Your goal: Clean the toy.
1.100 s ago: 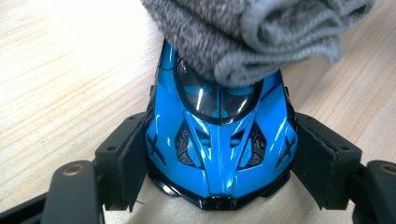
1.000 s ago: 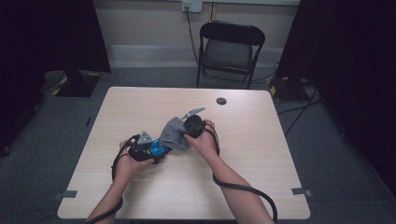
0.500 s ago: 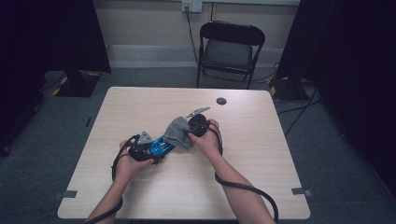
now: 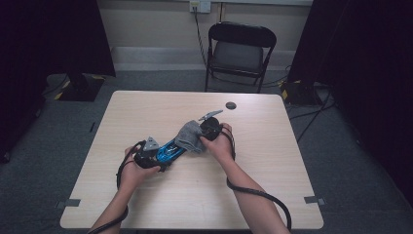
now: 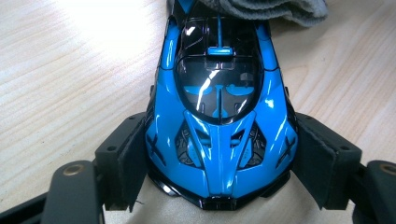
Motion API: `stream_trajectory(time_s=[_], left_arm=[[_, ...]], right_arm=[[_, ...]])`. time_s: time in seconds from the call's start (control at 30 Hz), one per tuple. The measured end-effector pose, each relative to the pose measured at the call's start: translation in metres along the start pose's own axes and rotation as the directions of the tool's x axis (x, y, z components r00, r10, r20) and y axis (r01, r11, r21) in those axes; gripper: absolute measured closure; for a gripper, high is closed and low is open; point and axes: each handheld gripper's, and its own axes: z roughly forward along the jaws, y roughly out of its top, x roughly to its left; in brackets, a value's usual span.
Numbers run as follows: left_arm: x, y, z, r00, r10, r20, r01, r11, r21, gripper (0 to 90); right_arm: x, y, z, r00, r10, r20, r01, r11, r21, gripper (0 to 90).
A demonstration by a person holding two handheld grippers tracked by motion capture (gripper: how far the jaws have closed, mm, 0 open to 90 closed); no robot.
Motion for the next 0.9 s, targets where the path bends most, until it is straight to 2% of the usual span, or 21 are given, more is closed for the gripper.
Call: stream_trajectory(time_s=[0.47, 0.9], left_arm=[[0.000, 0.000, 0.000, 1.0000, 0.000, 0.000, 0.000, 1.0000, 0.000, 25.5], [0.000, 0.000, 0.000, 1.0000, 0.000, -0.001, 0.000, 1.0000, 0.000, 25.4]], right_arm=[[-0.012, -0.005, 0.001, 0.9996, 0.010, 0.028, -0.010, 1.000, 0.006, 75.4], [-0.020, -0.011, 0.001, 0.9993, 0.014, 0.035, -0.015, 1.000, 0.007, 75.4]])
